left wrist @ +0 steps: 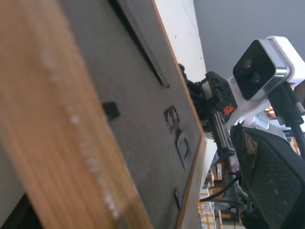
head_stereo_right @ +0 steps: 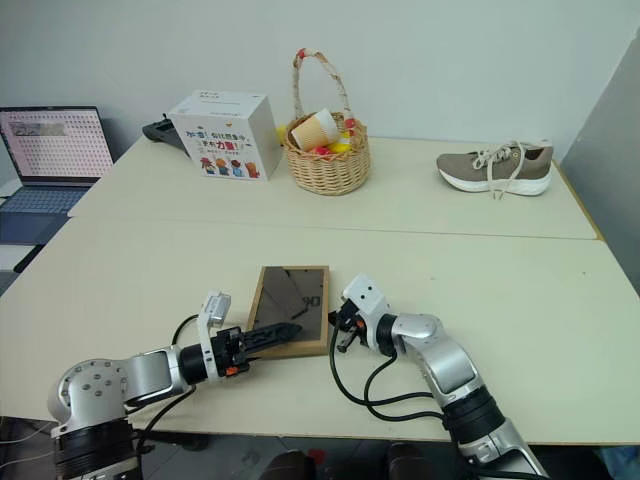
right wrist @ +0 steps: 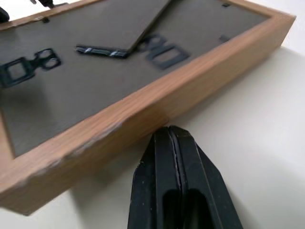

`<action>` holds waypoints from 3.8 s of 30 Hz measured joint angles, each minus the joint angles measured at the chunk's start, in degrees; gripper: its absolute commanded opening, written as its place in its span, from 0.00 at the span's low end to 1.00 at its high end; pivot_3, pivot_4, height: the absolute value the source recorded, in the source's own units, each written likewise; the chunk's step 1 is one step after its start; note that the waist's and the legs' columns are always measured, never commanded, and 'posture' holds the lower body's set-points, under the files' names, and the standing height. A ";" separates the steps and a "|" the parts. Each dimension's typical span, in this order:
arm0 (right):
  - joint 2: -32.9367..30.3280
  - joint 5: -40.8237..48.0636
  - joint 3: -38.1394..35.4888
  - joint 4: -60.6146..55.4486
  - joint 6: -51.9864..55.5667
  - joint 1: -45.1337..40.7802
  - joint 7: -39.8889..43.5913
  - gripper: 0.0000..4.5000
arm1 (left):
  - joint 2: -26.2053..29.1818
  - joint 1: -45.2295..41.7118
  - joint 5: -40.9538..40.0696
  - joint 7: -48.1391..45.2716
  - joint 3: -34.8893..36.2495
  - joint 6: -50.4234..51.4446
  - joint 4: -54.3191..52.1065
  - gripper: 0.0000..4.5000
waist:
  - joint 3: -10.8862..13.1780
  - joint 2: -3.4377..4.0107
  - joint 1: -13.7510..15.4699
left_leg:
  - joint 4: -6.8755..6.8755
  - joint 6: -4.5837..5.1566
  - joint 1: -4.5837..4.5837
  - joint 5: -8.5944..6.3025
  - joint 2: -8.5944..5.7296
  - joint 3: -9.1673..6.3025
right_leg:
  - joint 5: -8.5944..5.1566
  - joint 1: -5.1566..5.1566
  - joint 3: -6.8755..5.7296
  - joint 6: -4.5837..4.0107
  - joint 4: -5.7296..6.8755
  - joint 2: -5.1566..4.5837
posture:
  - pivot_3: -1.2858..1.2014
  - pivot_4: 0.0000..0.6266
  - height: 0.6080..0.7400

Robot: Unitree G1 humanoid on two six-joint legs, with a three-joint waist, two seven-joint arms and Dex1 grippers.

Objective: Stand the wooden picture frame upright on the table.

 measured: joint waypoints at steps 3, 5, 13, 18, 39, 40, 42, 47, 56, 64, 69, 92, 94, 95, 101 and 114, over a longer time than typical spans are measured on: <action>-0.35 0.01 -0.03 0.00 -0.18 0.22 -0.01 0.00 | -0.06 0.29 -0.05 0.09 -0.60 -0.91 -0.25 0.90 | -0.01 0.01 -0.01 | -0.01 0.00 0.03 0.00 0.00 -0.01 | 0.00 0.01 0.03 0.00 0.00 0.00 | 0.52 0.24 1.00; -0.65 -0.06 -0.03 0.02 -0.63 0.24 -0.03 0.00 | -0.04 0.33 -0.29 0.29 -0.64 -0.96 -0.14 0.83 | 0.00 0.00 -0.04 | -0.01 0.00 0.01 0.00 0.00 0.00 | 0.00 0.00 0.02 0.00 -0.01 0.01 | 0.52 0.24 1.00; -2.08 -0.14 -0.23 1.18 -3.46 0.22 0.09 0.00 | -0.07 0.23 -1.41 2.30 -0.21 1.04 0.80 0.46 | 0.02 -0.02 -0.19 | -0.03 -0.01 -0.01 -0.01 0.03 -0.02 | 0.00 -0.01 0.01 0.00 -0.07 0.04 | 0.52 0.24 1.00; -6.93 0.12 -3.55 3.11 -5.76 -0.77 1.18 0.00 | -2.16 -0.13 -5.05 5.74 2.89 4.17 -0.91 0.31 | 0.04 -0.05 -0.01 | -0.02 -0.01 -0.06 -0.01 0.01 -0.01 | 0.00 0.00 -0.02 0.00 -0.12 0.01 | 0.52 0.24 1.00; -2.02 31.13 -20.39 -0.63 19.53 -21.06 6.23 0.85 | 5.61 -6.31 -9.57 3.59 -4.99 -4.92 -15.52 0.31 | 0.29 -0.13 -1.31 | -0.16 -0.06 -0.18 -0.07 0.09 -0.09 | 0.01 -0.05 -0.02 0.00 -0.43 0.05 | 0.52 0.24 1.00; -1.85 31.09 -19.97 -0.54 19.26 -21.11 6.21 0.90 | 5.55 -6.08 -9.65 4.24 -5.04 -5.22 -15.58 0.31 | 0.29 -0.13 -1.32 | -0.16 -0.06 -0.18 -0.08 0.09 -0.09 | 0.01 -0.05 -0.01 0.00 -0.43 0.05 | 0.52 0.24 1.00; -1.61 31.11 -18.90 -0.52 19.09 -21.19 6.39 0.94 | 5.44 -5.53 -9.83 5.26 -5.25 -5.85 -15.66 0.31 | 0.29 -0.12 -1.36 | -0.16 -0.06 -0.19 -0.08 0.09 -0.09 | 0.01 -0.06 -0.01 0.00 -0.43 0.05 | 0.52 0.24 1.00; -1.55 32.05 -16.49 -3.60 20.26 -21.17 7.97 0.94 | 5.46 -3.85 -11.14 6.47 -6.07 -7.57 -17.18 0.31 | 0.31 -0.12 -1.36 | -0.16 -0.06 -0.22 -0.08 0.10 -0.13 | 0.00 -0.07 -0.04 0.00 -0.45 0.05 | 0.52 0.24 1.00; -8.19 38.97 -17.12 -8.40 24.55 -17.99 13.82 0.94 | 6.50 0.53 -18.92 9.92 -6.06 -9.67 -18.23 0.31 | 0.32 -0.13 -1.31 | -0.16 -0.02 -0.23 -0.10 0.10 -0.14 | 0.01 -0.04 -0.05 0.00 -0.55 0.04 | 0.52 0.24 1.00; -21.36 34.19 -19.91 -10.13 16.12 -10.84 17.86 0.94 | 16.69 4.31 -36.68 16.02 -7.30 -10.83 -13.82 0.31 | 0.39 -0.11 -1.32 | -0.15 0.22 -0.23 -0.24 0.11 -0.12 | -0.01 -0.02 -0.01 0.03 -0.73 0.03 | 0.52 0.24 1.00; -25.92 -1.68 -12.71 0.66 -40.26 -5.64 11.33 0.94 | 22.76 4.98 -50.14 21.94 -12.08 -14.89 -6.87 0.31 | 0.56 -0.02 -1.35 | -0.15 0.20 -0.22 -0.24 0.08 0.09 | -0.11 -0.04 0.14 0.26 -0.76 0.03 | 0.52 0.24 1.00; -17.71 -54.99 -0.63 30.45 -98.99 -20.01 -36.40 0.64 | 25.37 5.77 -53.85 18.49 -21.17 -20.80 -10.47 0.31 | 0.61 -0.04 -0.54 | -0.05 -0.05 -0.11 -0.10 0.07 0.11 | 0.03 0.01 0.23 0.01 -0.61 -0.12 | 0.52 0.24 1.00; -18.25 -54.91 -0.63 30.66 -99.52 -20.07 -36.68 0.53 | 25.37 5.94 -54.19 18.23 -21.17 -21.33 -10.88 0.31 | 0.61 -0.04 -0.46 | -0.05 -0.04 -0.10 -0.10 0.08 0.10 | 0.04 0.01 0.22 0.00 -0.59 -0.12 | 0.52 0.24 1.00; -18.46 -54.91 -0.62 30.66 -99.64 -20.07 -36.71 0.46 | 25.36 6.02 -54.29 18.20 -21.17 -21.52 -11.03 0.31 | 0.61 -0.04 -0.42 | -0.05 -0.05 -0.09 -0.10 0.08 0.10 | 0.04 0.01 0.22 0.00 -0.58 -0.12 | 0.52 0.24 1.00; -19.58 -54.81 -0.52 30.88 -100.60 -20.11 -37.35 0.32 | 25.08 6.60 -55.65 18.15 -21.32 -23.60 -12.30 0.50 | 0.60 -0.04 -0.22 | -0.04 0.13 -0.08 -0.20 0.09 0.08 | 0.04 0.02 0.21 0.00 -0.56 -0.12 | 0.52 0.24 1.00; -17.14 -10.84 6.55 32.68 -81.76 -15.68 -3.81 0.29 | 36.43 0.10 -46.87 16.66 -10.77 -27.70 -6.92 1.00 | 0.64 -0.02 -0.23 | -0.03 0.20 -0.04 -0.21 0.16 -0.05 | 0.06 0.11 0.04 -0.07 -0.49 -0.13 | 0.52 0.24 1.00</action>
